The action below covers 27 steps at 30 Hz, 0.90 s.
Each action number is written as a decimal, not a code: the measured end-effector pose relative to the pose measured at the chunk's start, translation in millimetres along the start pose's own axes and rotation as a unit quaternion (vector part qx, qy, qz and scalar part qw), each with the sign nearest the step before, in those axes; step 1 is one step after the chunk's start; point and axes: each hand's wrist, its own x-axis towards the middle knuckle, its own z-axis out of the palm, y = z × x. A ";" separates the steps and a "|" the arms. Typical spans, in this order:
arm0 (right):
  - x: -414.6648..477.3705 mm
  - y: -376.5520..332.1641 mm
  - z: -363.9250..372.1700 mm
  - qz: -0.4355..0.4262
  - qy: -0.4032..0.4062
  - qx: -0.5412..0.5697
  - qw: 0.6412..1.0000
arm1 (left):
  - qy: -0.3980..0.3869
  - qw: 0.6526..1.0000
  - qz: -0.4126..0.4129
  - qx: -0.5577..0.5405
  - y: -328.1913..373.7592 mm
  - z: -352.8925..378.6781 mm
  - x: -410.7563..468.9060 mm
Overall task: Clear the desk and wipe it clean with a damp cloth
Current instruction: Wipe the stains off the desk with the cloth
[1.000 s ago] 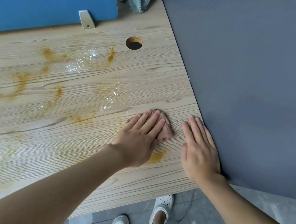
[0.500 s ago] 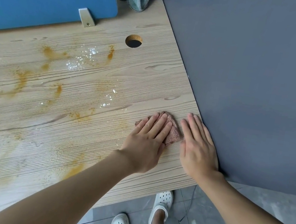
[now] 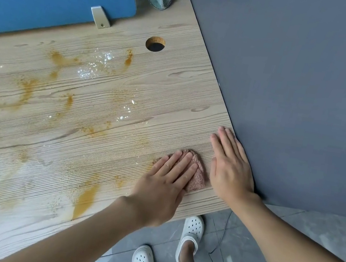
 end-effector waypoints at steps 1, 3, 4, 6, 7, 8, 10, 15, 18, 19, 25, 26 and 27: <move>-0.3 0.5 0.4 0.001 0.002 0.000 1.000 | -0.006 1.000 -0.005 0.001 1.7 0.9 -2.7; -0.5 0.5 0.2 0.007 -0.002 -0.001 1.000 | -0.001 1.000 -0.016 -0.004 6.4 -3.5 4.3; 0.6 0.0 -0.2 0.010 -0.013 -0.002 1.000 | 0.008 1.000 -0.019 -0.009 9.6 -6.2 12.2; 0.5 -1.6 -3.8 0.015 -0.026 -0.002 1.000 | 0.024 0.999 -0.017 -0.014 15.4 -9.7 21.8; -2.9 -2.6 -5.9 0.025 -0.025 0.004 0.999 | 0.025 0.999 -0.016 -0.016 17.2 -8.6 20.6; -8.1 -5.0 -7.1 0.036 -0.020 0.014 0.999 | 0.023 0.999 -0.016 -0.019 17.5 -5.5 15.0; -24.8 -10.7 -8.3 0.042 -0.010 0.013 0.999 | 0.018 1.000 -0.006 -0.022 18.1 5.0 -2.5; -37.6 -15.0 -5.8 0.042 -0.002 -0.020 0.999 | 0.018 0.999 -0.013 -0.028 21.0 13.1 -11.9; -37.4 -15.5 -5.5 0.038 -0.001 -0.022 0.999 | 0.019 0.999 -0.007 -0.029 26.9 11.8 -14.6; -38.2 -15.7 -5.7 0.040 -0.005 -0.025 0.999 | 0.017 0.999 -0.004 -0.027 26.1 16.7 -19.4; -36.1 -17.3 -5.8 0.049 -0.011 -0.041 0.998 | 0.031 0.999 0.010 -0.014 27.2 26.2 -33.0; -36.2 -17.0 -5.5 0.049 -0.011 -0.043 0.998 | 0.018 1.000 0.004 -0.015 31.3 21.8 -28.0; -36.1 -16.9 -5.7 0.050 -0.012 -0.044 0.998 | 0.013 1.000 0.001 -0.014 35.2 16.8 -23.1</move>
